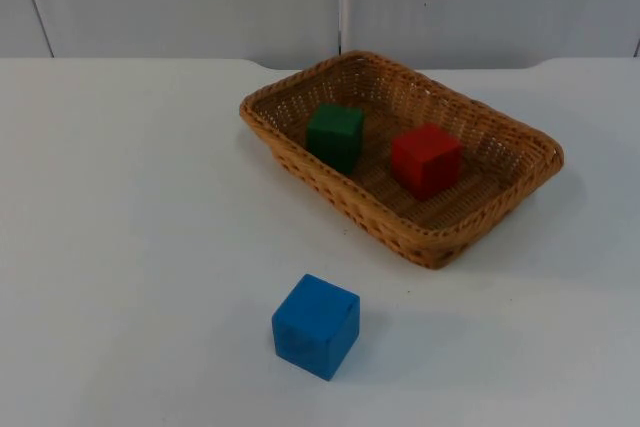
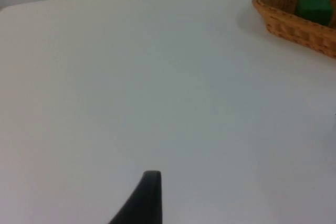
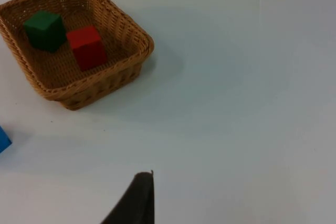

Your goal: Pick up one cube with each hand and place exactly two cubes into the same basket, leaving the remaining cube outside.

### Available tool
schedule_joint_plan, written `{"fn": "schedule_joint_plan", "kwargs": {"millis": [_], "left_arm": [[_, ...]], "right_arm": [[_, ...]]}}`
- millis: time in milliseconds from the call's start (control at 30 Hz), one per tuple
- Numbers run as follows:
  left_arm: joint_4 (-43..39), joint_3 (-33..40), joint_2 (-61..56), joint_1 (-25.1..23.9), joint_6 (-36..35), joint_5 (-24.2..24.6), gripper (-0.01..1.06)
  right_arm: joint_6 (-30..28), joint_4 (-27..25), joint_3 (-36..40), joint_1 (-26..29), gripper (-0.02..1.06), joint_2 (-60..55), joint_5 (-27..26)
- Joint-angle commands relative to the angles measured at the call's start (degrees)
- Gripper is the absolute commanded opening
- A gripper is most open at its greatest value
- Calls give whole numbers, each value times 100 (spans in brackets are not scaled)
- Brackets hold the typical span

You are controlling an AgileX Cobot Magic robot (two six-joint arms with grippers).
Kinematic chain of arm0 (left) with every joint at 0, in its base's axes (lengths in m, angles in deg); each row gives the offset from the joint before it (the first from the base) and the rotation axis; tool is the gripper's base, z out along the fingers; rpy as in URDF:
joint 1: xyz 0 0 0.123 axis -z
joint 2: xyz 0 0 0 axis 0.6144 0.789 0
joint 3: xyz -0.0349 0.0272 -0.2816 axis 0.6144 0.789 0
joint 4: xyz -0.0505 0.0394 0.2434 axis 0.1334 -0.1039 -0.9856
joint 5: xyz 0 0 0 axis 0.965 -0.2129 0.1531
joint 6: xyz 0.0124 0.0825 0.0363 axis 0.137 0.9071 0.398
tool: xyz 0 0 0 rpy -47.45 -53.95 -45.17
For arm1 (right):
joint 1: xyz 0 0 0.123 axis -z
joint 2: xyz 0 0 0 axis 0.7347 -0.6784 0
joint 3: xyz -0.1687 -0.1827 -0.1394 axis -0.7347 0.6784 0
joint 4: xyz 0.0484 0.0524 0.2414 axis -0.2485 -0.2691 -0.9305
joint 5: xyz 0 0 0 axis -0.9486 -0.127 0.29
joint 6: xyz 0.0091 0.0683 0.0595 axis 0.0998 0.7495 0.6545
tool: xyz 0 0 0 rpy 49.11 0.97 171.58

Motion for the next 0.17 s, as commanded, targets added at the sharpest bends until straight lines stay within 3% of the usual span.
{"fn": "schedule_joint_plan", "kwargs": {"millis": [0, 133], "left_arm": [[-31, 16, -19, -188, -34, -65, 105], [-31, 16, -19, -505, -34, -65, 105]], "right_arm": [[-23, -17, 36, 34, 105, 21, -40], [-23, -17, 36, 34, 105, 21, -40]]}}
